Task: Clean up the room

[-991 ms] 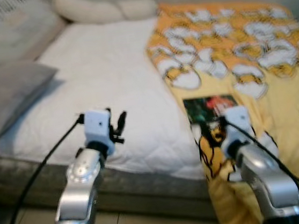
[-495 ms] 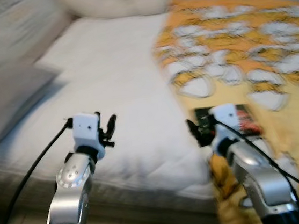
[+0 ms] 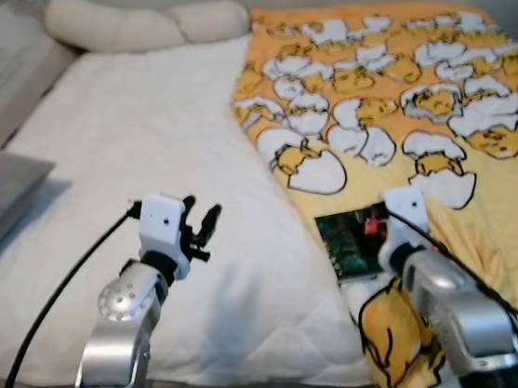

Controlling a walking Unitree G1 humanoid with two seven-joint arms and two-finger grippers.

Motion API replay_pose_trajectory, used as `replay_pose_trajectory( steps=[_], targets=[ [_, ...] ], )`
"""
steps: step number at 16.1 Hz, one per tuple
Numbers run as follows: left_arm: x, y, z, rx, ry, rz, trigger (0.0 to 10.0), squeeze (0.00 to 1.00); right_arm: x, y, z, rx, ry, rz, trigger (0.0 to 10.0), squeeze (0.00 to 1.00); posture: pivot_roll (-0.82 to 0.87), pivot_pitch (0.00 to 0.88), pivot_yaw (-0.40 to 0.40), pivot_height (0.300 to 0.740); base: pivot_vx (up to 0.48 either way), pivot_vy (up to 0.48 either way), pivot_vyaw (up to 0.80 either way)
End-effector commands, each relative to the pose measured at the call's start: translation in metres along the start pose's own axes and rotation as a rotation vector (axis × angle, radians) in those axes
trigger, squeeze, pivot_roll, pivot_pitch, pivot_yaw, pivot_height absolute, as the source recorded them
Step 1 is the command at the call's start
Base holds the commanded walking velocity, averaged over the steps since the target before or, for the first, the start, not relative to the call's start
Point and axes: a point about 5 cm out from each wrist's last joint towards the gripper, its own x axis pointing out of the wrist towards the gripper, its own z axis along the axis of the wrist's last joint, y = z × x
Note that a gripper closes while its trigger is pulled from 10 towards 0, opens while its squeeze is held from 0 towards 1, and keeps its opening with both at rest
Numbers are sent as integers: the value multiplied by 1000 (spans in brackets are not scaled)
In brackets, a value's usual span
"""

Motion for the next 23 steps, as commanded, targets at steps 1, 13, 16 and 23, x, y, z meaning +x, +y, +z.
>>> replay_pose_trajectory(
  steps=[1, 13, 16, 23],
  targets=[
    [-1, -6, 1, -14, -1, -39, 10000, 0, -1, -13, -2, 19, 49, -41, 10000, 0, -38, 0, 17, 740, 0, 0, 0],
    [-1, -26, 2, -13, 124, -447, 10000, 1000, -9, -92, -22, 333, 302, -230, 10000, 1000, -52, 0, -8, 740, 0, 0, 0],
    [-2, -33, 2, -9, 212, -595, 10000, 1000, 2, -98, -26, 521, 310, -211, 10000, 1000, -61, 0, 15, 740, 0, 0, 0],
    [-3, -39, 6, -12, 274, -702, 10000, 1000, 11, -97, -42, 628, 402, -212, 10000, 1000, -52, 0, 17, 740, 0, 0, 0]
  ],
)
